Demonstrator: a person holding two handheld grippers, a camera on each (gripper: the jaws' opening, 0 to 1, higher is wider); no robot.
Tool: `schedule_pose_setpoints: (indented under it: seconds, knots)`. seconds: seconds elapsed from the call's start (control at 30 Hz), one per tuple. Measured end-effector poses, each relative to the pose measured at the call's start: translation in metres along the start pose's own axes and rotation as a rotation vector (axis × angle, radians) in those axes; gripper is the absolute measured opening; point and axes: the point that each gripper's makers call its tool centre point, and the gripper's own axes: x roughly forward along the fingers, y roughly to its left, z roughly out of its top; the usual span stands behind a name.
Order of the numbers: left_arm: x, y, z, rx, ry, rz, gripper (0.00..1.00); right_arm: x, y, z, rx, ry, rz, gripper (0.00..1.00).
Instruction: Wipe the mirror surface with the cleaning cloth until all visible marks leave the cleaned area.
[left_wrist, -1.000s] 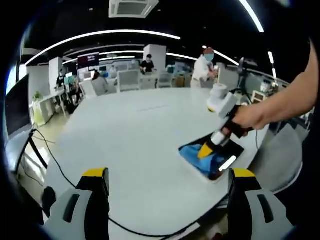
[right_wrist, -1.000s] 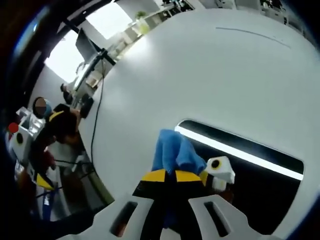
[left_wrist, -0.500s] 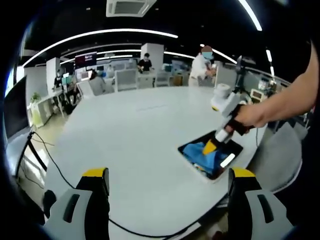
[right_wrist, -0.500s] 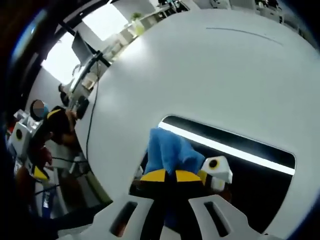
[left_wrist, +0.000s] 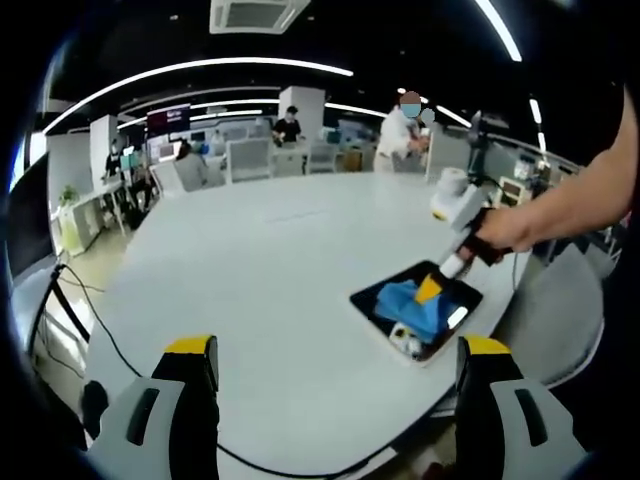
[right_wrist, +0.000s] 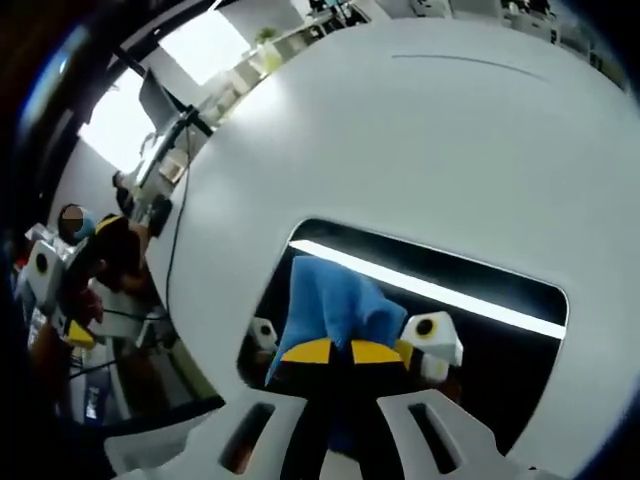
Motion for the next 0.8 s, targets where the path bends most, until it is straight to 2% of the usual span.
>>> schedule_pose_setpoints:
  seconds: [0.8]
  knots:
    - [0.006, -0.007, 0.001, 0.018, 0.010, -0.023, 0.99, -0.028, -0.045, -0.017, 0.042, -0.015, -0.034, 0.00]
